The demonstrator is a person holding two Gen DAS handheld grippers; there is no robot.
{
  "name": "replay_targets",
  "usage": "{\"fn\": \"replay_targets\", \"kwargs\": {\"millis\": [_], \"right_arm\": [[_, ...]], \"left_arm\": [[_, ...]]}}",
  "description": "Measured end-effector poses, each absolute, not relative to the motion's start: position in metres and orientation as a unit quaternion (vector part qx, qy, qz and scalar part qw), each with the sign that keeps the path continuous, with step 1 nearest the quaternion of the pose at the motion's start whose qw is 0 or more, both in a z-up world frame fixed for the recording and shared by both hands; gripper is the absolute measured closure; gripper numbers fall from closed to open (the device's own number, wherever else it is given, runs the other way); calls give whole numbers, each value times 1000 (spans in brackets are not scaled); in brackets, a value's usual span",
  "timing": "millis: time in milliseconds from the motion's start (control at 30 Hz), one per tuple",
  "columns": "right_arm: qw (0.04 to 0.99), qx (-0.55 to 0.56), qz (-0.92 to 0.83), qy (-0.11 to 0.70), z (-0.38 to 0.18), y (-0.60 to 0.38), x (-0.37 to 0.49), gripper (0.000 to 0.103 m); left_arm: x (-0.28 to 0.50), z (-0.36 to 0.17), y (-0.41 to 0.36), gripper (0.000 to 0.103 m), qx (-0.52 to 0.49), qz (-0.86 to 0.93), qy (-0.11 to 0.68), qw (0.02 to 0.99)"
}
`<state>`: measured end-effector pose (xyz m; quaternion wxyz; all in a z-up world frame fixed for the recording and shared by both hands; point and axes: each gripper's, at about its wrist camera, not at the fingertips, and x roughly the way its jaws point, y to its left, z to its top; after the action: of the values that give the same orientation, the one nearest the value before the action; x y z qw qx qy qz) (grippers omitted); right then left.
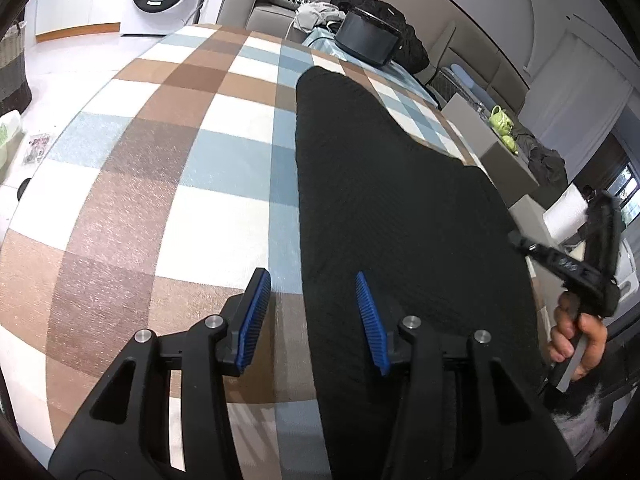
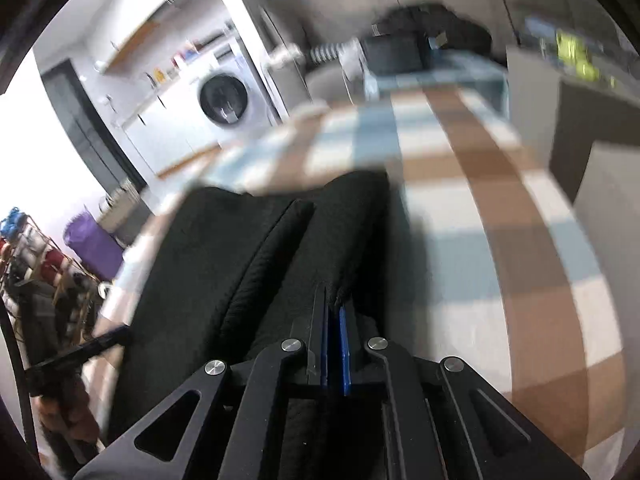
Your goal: Fold small clothes
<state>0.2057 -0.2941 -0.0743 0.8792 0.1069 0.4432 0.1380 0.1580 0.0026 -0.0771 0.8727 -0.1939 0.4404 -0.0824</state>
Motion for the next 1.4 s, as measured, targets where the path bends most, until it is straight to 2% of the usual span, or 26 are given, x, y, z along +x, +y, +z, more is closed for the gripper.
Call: {"fn": "replay_targets", "kwargs": {"millis": [100,167,333,400,533,600,667,833,1000,1133,1200,1400], "right_arm": [[869,99,114,472,-91,-298,209,89],[874,113,113,460,-87,-303,202,81],[883,134,138,429,-57,-299,187,74],[874,152,170,429,-53,-286,186,60],[827,171,212,492,-80,-252,203,61],[803,182,231,518,-94,-238,210,73],[806,167,230,519,-93,-230,214,94],[849,142,225,456,-53,-239,189,95],[850,103,168,489,-73,-239,184,93],[831,136,190,505,-83,-245,183,82],[819,162,232,499,-80,-254,166,72],[794,162,312,495,-78,-268,101,68]], "left_arm": [[157,-75,1,62,-189,-82,439,875],[155,-73,1,61,-187,-80,434,878],[156,-73,1,61,-188,-78,436,877],[155,-74,0,61,-188,-81,438,875],[153,-69,-3,61,-183,-85,436,877],[150,-66,-3,61,-181,-86,432,879],[147,-62,-2,59,-181,-88,428,881],[141,-56,-3,55,-182,-97,424,882],[137,-61,-16,54,-166,-112,438,876],[124,-61,-23,54,-155,-117,439,877],[116,-64,-24,54,-156,-120,441,876],[93,-73,-28,54,-148,-124,455,869]]}}
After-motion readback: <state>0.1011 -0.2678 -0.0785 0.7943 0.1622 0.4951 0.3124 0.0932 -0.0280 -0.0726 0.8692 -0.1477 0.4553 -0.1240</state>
